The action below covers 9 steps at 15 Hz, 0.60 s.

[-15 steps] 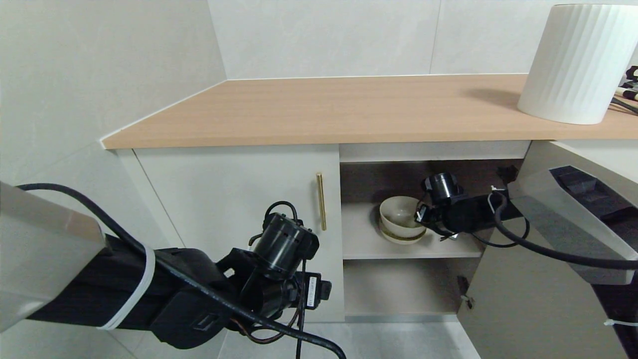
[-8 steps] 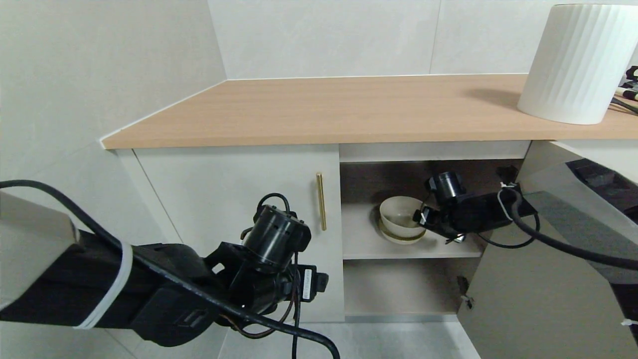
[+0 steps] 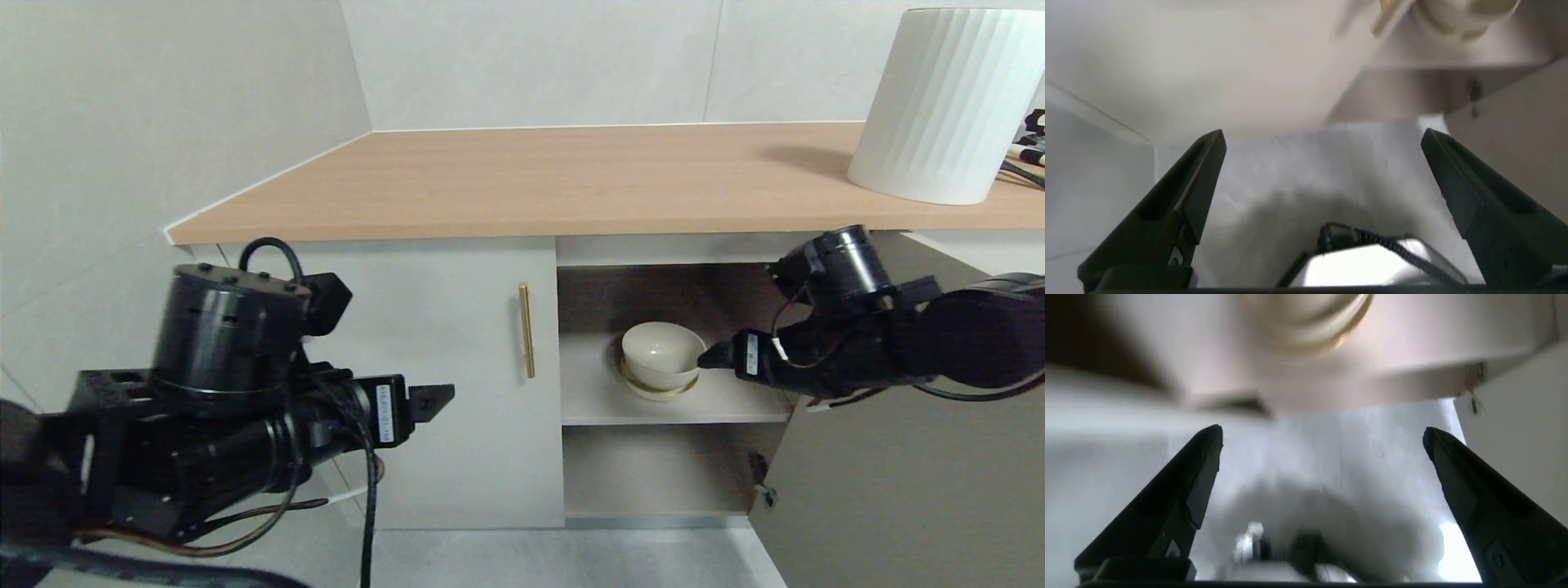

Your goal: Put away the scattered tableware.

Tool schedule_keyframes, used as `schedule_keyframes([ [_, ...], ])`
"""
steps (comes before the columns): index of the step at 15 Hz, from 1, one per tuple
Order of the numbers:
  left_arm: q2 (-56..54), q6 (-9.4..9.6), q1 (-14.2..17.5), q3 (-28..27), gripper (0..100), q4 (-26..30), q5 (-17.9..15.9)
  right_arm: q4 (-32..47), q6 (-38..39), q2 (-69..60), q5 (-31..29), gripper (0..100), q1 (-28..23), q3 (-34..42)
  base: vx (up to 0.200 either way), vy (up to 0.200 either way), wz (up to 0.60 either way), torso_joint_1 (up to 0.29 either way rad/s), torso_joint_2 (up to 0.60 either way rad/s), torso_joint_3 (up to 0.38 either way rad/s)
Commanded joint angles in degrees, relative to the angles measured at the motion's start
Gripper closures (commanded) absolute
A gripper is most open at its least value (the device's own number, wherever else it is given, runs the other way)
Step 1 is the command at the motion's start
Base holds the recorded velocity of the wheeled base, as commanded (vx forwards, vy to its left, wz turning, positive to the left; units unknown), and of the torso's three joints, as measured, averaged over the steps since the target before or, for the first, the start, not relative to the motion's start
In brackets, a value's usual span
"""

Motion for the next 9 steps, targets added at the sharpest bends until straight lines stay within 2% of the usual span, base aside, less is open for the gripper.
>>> schedule_keyframes([
  [1, -9.97, 0.56, 1.10, 4.39, 0, 0.01, -0.26, 2.17, -3.88, -17.74, 1.59, 0, 3.66, 11.11, 0.000, 0.000, 0.00, 0.000, 0.00, 0.000],
  [4, -13.58, 0.83, 3.39, 7.46, 0, -0.17, -0.34, 4.01, -4.06, -22.84, 1.50, 0, 6.30, 16.12, 0.000, 0.000, 0.00, 0.000, 0.00, 0.000],
  [7, -13.05, 2.41, 3.39, 7.55, 0, -0.26, -0.34, 4.19, -3.88, -23.19, 1.24, 0, 7.44, 17.44, 0.000, 0.000, 0.00, 0.000, 0.00, 0.000],
  [9, -12.43, 2.41, 3.39, 7.55, 0, -0.26, -0.34, 3.92, -3.97, -22.93, 1.24, 0, 7.44, 17.62, 0.000, 0.000, 0.00, 0.000, 0.00, 0.000],
])
